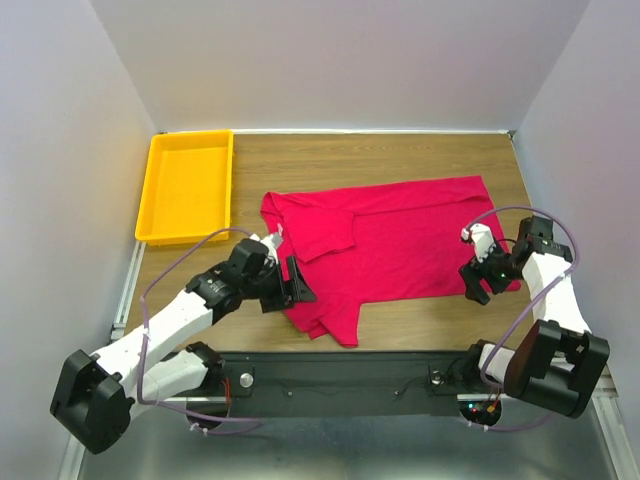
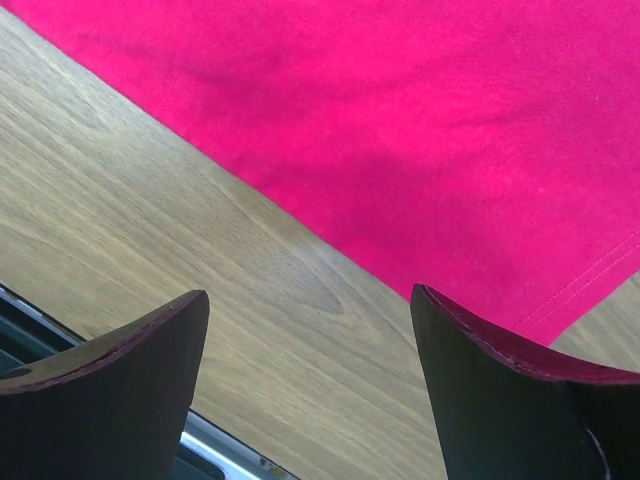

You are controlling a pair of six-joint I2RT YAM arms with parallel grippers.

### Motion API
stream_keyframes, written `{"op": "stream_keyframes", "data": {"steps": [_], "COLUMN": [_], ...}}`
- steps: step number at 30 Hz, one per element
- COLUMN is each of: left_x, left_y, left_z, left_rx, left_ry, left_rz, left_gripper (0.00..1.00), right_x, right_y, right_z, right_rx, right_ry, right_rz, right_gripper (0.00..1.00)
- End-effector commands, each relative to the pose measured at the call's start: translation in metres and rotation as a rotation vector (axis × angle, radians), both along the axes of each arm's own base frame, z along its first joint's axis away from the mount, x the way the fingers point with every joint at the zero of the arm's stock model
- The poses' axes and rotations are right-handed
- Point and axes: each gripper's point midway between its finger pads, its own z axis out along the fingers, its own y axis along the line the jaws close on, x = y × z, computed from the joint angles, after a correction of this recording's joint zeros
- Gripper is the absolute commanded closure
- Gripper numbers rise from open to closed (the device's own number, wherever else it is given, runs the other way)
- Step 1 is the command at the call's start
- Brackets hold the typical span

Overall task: Fold and stack the t-shirts
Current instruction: Fold the tshirt

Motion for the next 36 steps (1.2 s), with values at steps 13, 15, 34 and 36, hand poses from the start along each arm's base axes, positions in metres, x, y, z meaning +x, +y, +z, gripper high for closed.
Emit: {"op": "stream_keyframes", "data": {"steps": [13,15,34,36], "left_x": [-0.062,-0.057,-0.019,-0.013], "left_y": [0.011,0.006,-0.016,-0.013], "left_z": [-0.075,-0.075,-0.035,-0.032], "left_rx": [0.241,0.250,0.043,0.037], "left_ry": [0.349,0.330,0.079,0.061], "left_rz": [0.055,0.040,0.094,0.123], "left_gripper": [0.33,0.33,0.78,0.88], "right_x": [0.010,0.006,-0.028,-0.031], "right_y": [0.021,0.040,0.224,0.230], "right_z": [0.016,0.022,0.034,0.031], "right_rx": [0.153,0.247,0.443,0.435], "right_ry": [-0.029,-0.039,0.009,0.018], "right_rz": [-0.033,0.031,0.781,0.809], "right_gripper": [0.14,0.14,0.19,0.19]}}
